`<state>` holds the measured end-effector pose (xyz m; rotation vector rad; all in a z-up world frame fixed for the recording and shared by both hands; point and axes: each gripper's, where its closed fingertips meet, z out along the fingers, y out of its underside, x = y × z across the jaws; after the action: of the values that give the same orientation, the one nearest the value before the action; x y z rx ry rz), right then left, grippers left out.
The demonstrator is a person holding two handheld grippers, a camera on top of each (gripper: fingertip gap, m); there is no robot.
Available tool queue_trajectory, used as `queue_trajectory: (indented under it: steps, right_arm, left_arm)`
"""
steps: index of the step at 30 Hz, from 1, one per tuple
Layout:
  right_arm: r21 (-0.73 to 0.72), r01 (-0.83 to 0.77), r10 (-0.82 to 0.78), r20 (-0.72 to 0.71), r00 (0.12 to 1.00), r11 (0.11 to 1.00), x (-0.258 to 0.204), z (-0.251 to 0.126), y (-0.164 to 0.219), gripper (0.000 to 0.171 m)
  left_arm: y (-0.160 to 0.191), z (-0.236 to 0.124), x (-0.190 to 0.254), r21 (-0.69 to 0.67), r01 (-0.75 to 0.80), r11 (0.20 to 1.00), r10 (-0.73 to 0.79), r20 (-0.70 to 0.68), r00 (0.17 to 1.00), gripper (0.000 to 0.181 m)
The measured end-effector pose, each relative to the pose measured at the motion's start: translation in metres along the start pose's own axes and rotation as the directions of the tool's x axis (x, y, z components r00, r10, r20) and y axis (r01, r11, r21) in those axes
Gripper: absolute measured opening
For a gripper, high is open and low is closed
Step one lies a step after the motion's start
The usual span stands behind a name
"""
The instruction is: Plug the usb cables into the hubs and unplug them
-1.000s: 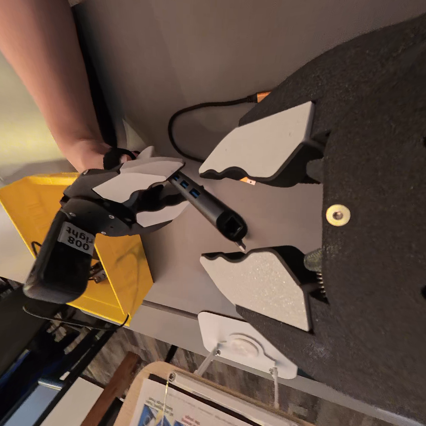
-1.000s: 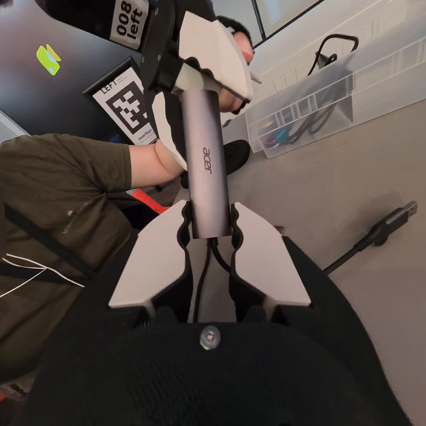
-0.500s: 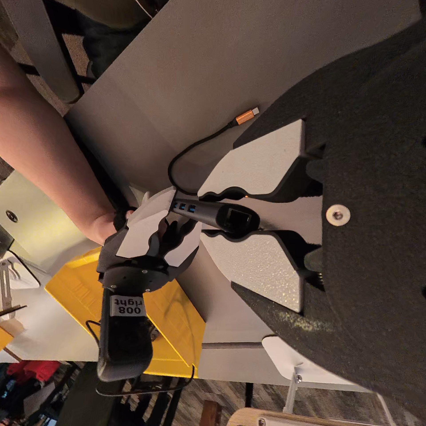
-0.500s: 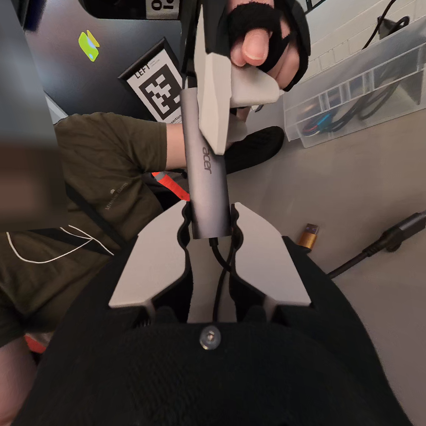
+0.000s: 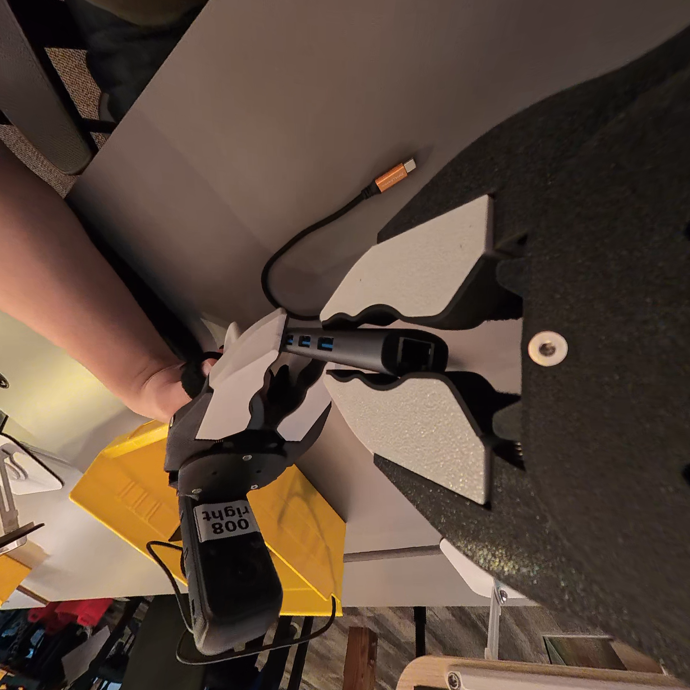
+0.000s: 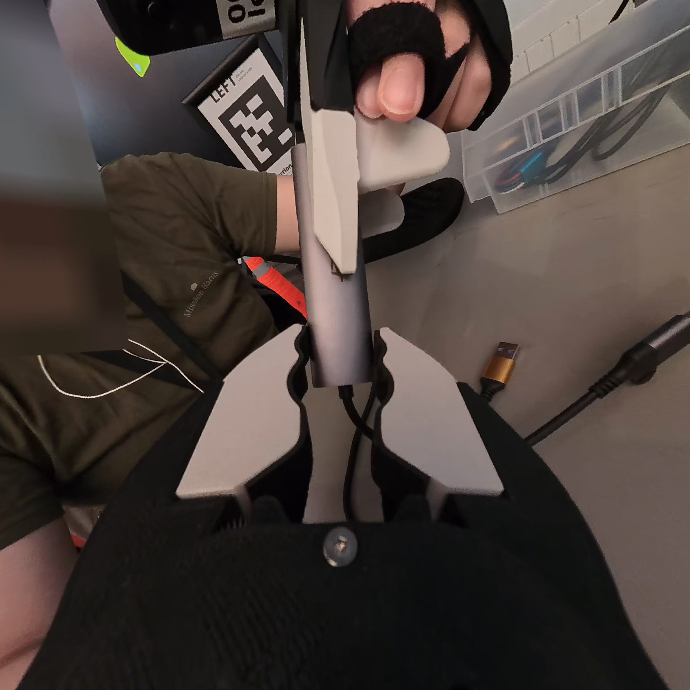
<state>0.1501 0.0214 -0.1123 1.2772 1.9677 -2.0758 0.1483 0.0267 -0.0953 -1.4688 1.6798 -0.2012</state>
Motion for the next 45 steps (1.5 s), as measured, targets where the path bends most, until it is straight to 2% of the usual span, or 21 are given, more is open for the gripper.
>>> queue_trajectory:
  steps: [2, 11, 17, 31, 35, 38, 41, 43, 45]
  right_arm:
    - [0.001, -0.009, 0.009, -0.004, 1.000, 1.000, 0.001, 0.000, 0.000, 0.033]
    - [-0.021, -0.018, 0.018, -0.040, 0.999, 1.000, 0.004, 0.000, 0.003, 0.033]
    - [-0.021, -0.019, 0.019, -0.041, 0.999, 1.000, 0.004, -0.001, 0.002, 0.033]
    - [-0.042, -0.014, 0.012, -0.057, 0.998, 0.999, 0.006, -0.004, 0.007, 0.033]
    - [-0.048, 0.002, -0.007, -0.090, 0.996, 0.999, 0.011, -0.005, 0.008, 0.034]
    - [-0.009, 0.044, -0.045, -0.176, 0.983, 0.999, 0.023, -0.008, 0.000, 0.037]
    - [0.028, 0.180, -0.163, -0.307, 0.937, 0.983, 0.033, -0.013, -0.014, 0.045]
    - [0.022, 0.311, -0.271, -0.437, 0.858, 0.950, 0.038, -0.021, -0.027, 0.049]
    - [-0.023, 0.449, -0.379, -0.573, 0.726, 0.893, 0.040, -0.030, -0.042, 0.056]
  left_arm:
    - [0.003, 0.002, -0.002, -0.024, -0.011, 1.000, 0.011, 0.022, 1.000, 0.025]
    - [0.012, 0.000, -0.002, -0.050, -0.012, 0.999, 0.013, 0.019, 1.000, 0.026]
    - [0.012, -0.001, 0.003, -0.060, -0.027, 0.998, 0.027, -0.007, 1.000, 0.017]
    - [0.016, 0.009, 0.001, -0.087, -0.066, 0.994, 0.069, 0.035, 0.997, 0.017]
    - [0.021, 0.010, 0.000, -0.138, -0.104, 0.985, 0.111, 0.045, 0.993, 0.017]
    - [0.029, 0.007, -0.007, -0.212, -0.097, 0.972, 0.116, 0.080, 0.990, 0.017]
    - [0.035, -0.004, -0.021, -0.257, -0.074, 0.964, 0.114, 0.144, 0.983, 0.017]
    - [0.039, -0.016, -0.033, -0.273, -0.044, 0.961, 0.103, 0.206, 0.973, 0.017]
    - [0.046, -0.031, -0.049, -0.302, -0.005, 0.953, 0.096, 0.288, 0.953, 0.016]
